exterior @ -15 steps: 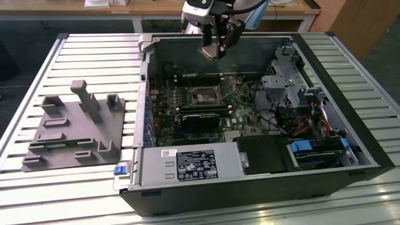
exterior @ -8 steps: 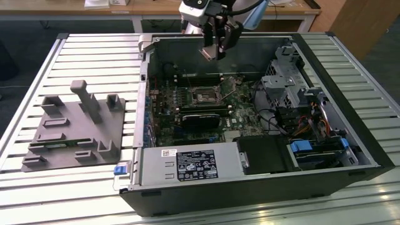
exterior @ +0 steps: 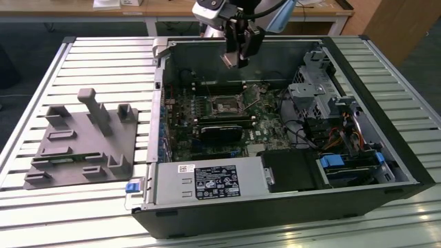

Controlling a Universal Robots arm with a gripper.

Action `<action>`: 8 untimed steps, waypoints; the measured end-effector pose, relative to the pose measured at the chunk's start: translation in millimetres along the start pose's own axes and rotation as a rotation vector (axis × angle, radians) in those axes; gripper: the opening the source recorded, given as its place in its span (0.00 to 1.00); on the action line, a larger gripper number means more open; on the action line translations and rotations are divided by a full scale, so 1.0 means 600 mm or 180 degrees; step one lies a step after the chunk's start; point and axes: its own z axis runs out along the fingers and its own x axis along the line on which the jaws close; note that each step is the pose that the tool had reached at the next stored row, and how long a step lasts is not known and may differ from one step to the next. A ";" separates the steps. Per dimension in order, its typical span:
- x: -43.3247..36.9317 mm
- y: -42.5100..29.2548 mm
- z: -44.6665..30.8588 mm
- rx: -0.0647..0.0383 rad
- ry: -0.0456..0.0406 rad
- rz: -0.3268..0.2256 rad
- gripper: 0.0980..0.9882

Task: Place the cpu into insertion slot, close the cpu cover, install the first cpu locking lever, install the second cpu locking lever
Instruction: 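Place the cpu into insertion slot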

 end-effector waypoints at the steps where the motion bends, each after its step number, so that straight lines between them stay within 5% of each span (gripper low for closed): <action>1: 0.000 0.000 0.001 0.0001 -0.0003 0.0045 0.49; 8: 0.000 -0.001 0.010 0.0006 -0.0027 0.0353 0.49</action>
